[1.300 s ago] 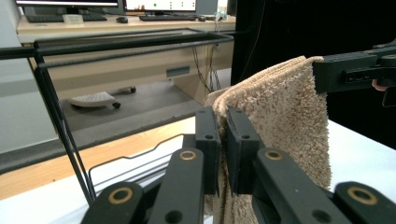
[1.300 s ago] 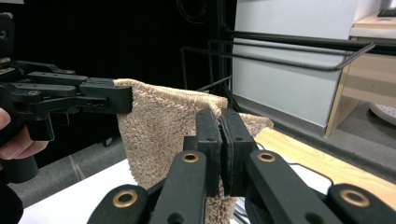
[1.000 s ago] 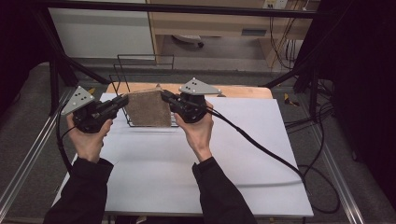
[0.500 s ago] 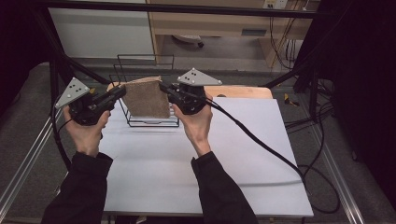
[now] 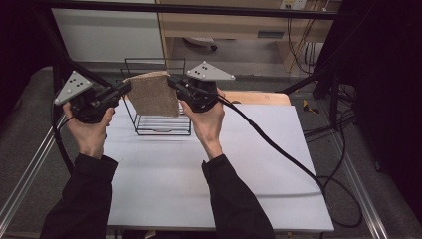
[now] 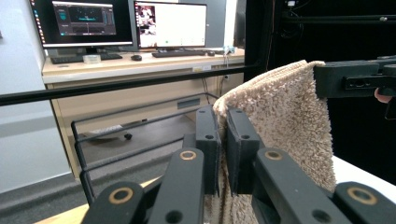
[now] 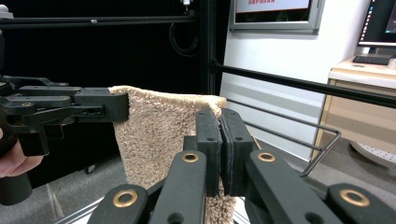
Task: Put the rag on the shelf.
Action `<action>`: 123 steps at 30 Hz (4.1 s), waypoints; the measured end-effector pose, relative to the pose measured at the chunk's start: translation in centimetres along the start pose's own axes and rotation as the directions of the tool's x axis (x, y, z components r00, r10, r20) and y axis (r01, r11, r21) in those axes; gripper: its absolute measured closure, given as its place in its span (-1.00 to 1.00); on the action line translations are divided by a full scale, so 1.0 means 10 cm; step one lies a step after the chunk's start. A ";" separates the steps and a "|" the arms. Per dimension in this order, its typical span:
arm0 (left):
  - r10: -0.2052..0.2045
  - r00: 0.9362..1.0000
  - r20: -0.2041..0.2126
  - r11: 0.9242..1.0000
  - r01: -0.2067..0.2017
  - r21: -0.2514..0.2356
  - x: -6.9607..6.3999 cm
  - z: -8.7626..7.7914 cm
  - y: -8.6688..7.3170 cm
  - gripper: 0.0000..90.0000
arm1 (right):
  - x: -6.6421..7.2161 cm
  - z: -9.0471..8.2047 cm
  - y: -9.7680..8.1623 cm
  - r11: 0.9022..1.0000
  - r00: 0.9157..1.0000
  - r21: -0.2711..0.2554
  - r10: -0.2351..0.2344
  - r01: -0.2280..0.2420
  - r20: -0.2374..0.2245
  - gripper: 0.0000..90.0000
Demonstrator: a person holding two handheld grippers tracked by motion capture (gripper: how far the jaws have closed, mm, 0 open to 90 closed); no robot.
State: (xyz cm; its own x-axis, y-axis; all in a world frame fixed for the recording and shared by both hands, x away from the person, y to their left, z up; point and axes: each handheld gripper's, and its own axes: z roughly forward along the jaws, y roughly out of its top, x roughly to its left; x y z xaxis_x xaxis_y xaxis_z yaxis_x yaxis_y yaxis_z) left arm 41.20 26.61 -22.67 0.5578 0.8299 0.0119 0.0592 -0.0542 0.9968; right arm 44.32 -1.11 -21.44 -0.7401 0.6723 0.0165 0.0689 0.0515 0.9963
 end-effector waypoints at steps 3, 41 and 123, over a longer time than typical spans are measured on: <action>0.006 1.000 -0.004 1.000 -0.006 0.002 0.02 0.02 0.05 0.87 | -0.02 0.02 0.04 1.000 1.000 -0.004 0.002 -0.002 0.001 0.95; 0.036 0.998 -0.044 0.998 -0.039 -0.051 0.23 0.24 0.50 0.88 | -0.19 0.28 0.47 0.998 0.999 -0.060 -0.027 0.029 0.035 0.95; 0.092 0.996 0.016 0.990 -0.093 0.110 0.43 0.33 -0.24 0.84 | -0.29 0.47 -0.13 0.980 0.991 0.160 -0.108 0.119 -0.075 0.94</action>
State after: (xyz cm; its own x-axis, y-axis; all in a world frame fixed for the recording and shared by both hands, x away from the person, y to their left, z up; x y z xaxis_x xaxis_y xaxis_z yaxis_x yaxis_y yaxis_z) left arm 46.20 28.48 -25.31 0.5742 0.8123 0.1021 0.0978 -0.1918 0.9765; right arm 49.50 0.37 -23.18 -0.7912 0.6057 -0.0851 0.0863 0.2482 0.9649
